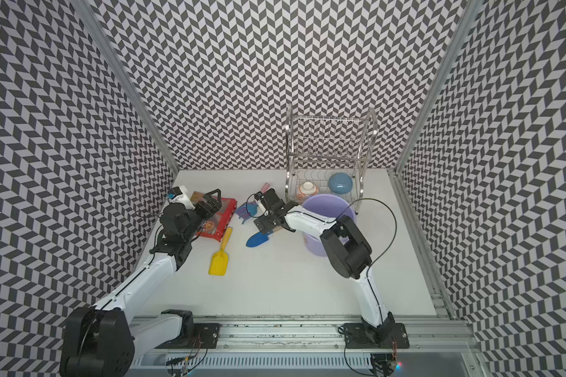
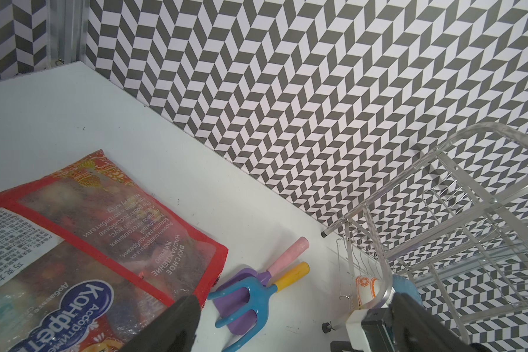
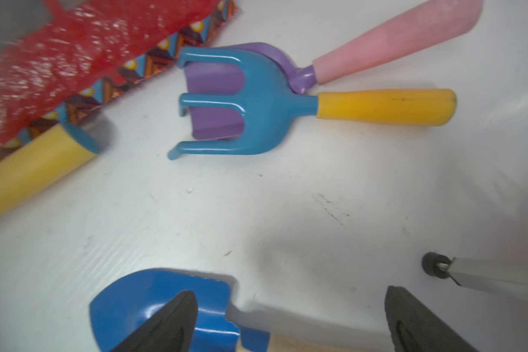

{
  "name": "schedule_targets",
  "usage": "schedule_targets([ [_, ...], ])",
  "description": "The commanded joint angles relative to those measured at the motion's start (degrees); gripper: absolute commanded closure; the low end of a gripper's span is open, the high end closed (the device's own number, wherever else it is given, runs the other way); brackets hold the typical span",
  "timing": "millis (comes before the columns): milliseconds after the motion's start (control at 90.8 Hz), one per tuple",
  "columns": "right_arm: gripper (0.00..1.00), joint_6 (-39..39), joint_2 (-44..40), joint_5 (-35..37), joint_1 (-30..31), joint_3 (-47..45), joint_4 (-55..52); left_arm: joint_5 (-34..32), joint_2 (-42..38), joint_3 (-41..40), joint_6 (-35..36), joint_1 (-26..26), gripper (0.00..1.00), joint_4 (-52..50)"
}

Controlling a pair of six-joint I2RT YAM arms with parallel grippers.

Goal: Organize the gardening tools
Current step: Pick up the gardening tool from the center of the board.

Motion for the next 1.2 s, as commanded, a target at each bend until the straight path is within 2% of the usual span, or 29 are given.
schedule_targets([
  [0,0.00,-0.9,1.6,-4.0,0.4,0.6,1.3,0.5,-1.0,0.2,1.1,0.3,0.00,0.9],
  [352,0.00,0.4,2.5,-8.9,0.1,0.0,-2.1,0.3,-1.3,0.3,1.5,0.3,0.00,0.4],
  [584,0.00,1.6,-2.0,-14.2,-0.1,-5.5,-1.2,0.4,-1.5,0.2,1.6,0.3,0.00,0.4],
  [672,0.00,1.7,-2.7,-14.1,-0.1,-7.7,-0.9,0.4,-1.5,0.2,1.6,0.3,0.00,0.4],
  [1002,0.09,3.7,-9.0,-13.2,1.7,-16.0,-1.1,0.3,-1.7,0.3,1.8,0.3,0.00,0.2],
  [1190,0.20,3.9,-12.6,-12.8,3.4,-20.3,-2.0,0.3,-1.8,0.5,1.7,0.3,0.00,0.0],
])
